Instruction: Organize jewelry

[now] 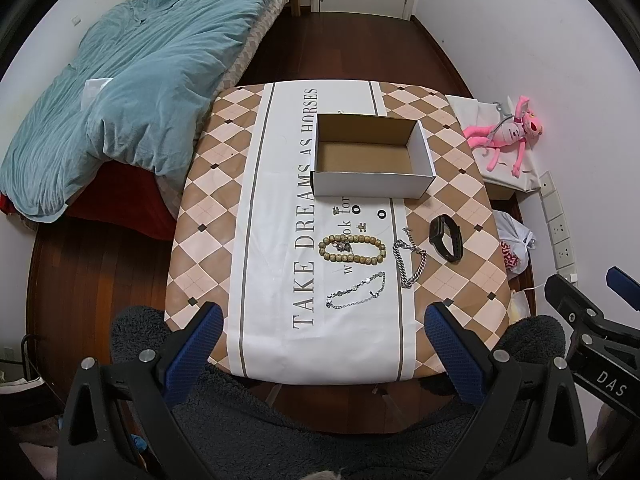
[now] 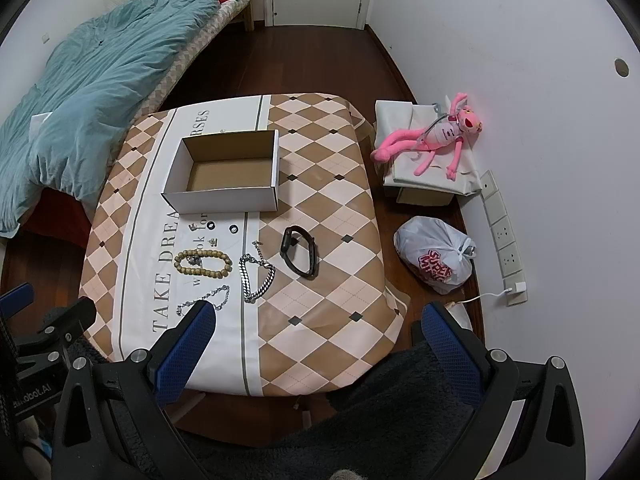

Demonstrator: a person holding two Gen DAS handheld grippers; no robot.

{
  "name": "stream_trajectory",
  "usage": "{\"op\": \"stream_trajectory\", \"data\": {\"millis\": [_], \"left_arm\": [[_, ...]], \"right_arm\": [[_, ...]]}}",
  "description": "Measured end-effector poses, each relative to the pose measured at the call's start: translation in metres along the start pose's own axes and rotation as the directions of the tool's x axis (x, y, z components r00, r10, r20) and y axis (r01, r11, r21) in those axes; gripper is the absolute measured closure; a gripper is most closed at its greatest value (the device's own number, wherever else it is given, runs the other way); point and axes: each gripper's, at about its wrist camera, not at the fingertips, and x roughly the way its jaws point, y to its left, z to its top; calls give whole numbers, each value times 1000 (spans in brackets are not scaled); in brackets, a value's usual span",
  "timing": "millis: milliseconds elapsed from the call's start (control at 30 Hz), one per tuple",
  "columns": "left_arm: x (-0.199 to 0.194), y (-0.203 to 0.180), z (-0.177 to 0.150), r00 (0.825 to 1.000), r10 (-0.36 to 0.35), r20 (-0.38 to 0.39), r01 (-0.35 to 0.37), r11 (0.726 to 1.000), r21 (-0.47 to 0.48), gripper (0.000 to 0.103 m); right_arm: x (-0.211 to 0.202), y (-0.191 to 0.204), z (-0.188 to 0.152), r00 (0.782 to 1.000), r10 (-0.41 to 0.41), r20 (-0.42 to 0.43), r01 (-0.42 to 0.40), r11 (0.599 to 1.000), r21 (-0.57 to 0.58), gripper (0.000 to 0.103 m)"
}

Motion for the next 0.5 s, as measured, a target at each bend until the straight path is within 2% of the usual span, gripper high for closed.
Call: {"op": "stream_trajectory", "data": {"millis": [500], "left_arm": [[-2,1,0,1000,1,9,-1,1000,0,0]], "right_arm": [[-3,2,3,1000,1,4,-1,1000,2,0]]}}
